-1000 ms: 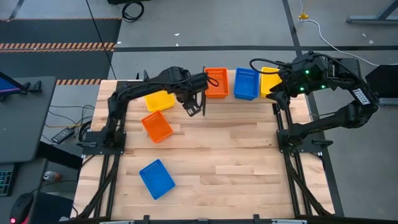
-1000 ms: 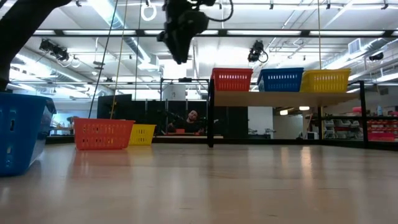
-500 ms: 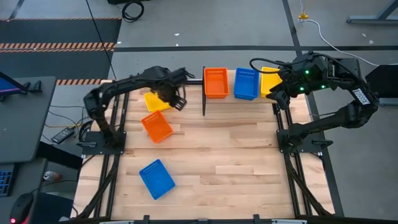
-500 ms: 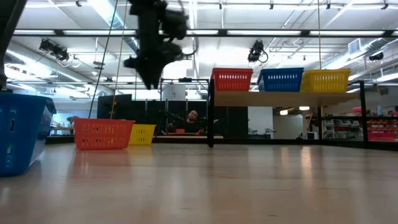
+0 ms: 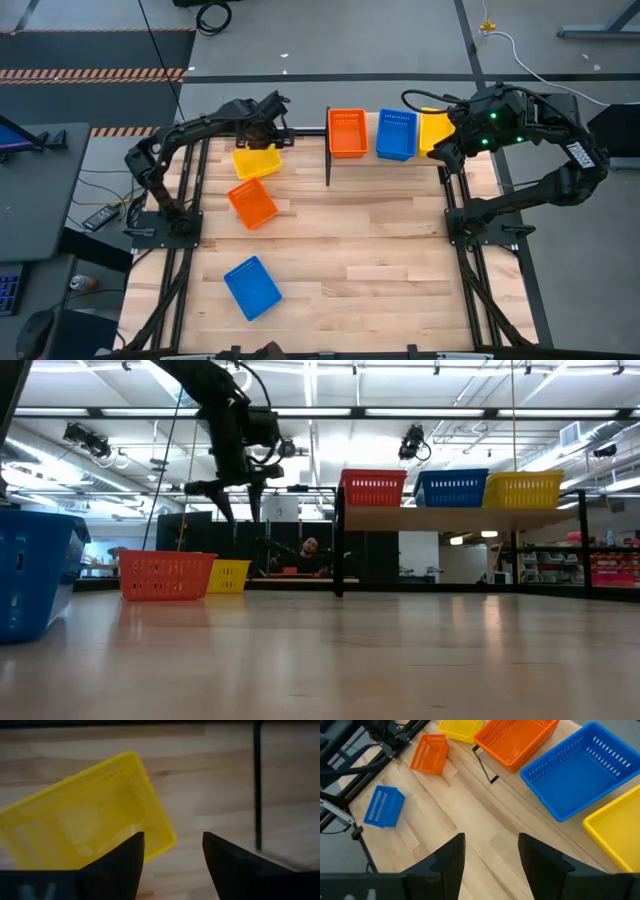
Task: Stack baskets on shelf by color
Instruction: Stack the yellow basket on top of the yellow basket on the shelf
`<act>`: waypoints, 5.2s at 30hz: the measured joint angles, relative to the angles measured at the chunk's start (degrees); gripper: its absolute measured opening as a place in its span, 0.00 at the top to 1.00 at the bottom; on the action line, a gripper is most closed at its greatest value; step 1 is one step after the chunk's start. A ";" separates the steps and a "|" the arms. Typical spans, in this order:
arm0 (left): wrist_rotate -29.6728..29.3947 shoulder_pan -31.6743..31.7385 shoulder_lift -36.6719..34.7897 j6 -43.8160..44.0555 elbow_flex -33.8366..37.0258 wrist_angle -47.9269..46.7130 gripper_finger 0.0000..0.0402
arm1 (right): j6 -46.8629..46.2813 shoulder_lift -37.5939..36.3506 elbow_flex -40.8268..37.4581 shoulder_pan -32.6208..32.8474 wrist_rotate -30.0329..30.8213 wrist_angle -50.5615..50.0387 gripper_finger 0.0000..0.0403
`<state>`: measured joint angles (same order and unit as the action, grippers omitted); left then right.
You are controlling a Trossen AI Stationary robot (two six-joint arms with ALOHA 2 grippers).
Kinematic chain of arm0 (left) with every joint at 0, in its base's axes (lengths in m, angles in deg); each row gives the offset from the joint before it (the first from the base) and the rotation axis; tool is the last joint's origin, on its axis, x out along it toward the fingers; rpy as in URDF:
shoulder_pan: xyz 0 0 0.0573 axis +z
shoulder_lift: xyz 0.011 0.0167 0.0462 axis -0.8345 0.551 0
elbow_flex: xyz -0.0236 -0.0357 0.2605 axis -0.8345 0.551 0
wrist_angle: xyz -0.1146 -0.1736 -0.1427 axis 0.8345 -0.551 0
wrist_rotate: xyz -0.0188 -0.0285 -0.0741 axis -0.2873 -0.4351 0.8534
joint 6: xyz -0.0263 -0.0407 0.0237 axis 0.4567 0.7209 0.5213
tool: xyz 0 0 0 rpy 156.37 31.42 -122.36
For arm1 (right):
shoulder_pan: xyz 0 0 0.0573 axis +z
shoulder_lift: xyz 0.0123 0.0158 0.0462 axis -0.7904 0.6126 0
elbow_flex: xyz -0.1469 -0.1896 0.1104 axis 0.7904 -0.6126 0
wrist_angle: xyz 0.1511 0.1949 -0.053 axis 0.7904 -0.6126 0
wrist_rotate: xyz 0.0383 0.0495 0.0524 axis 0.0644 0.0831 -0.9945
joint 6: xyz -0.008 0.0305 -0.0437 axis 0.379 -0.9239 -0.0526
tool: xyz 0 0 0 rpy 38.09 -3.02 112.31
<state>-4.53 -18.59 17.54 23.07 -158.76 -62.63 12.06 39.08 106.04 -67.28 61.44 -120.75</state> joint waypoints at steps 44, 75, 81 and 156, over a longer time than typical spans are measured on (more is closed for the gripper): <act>1.48 -5.67 14.95 -9.74 -18.86 -3.13 0.98 | 2.98 0.00 0.00 -0.01 -1.37 -0.04 0.53; -10.76 -31.37 14.90 -32.04 -53.34 -14.87 0.98 | -5.09 -0.44 -2.90 -0.01 -2.25 -1.22 0.53; -7.48 -35.93 14.65 -40.44 -54.56 -5.60 0.98 | -5.31 -0.44 -3.52 0.01 -3.08 -1.22 0.53; -7.95 -41.66 18.12 -87.44 -54.95 -16.49 0.90 | 3.79 21.59 -3.50 2.88 -11.65 -0.66 0.97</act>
<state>-12.48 -60.25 35.65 -64.37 -213.71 -79.12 15.85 60.67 102.55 -64.40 49.79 -121.41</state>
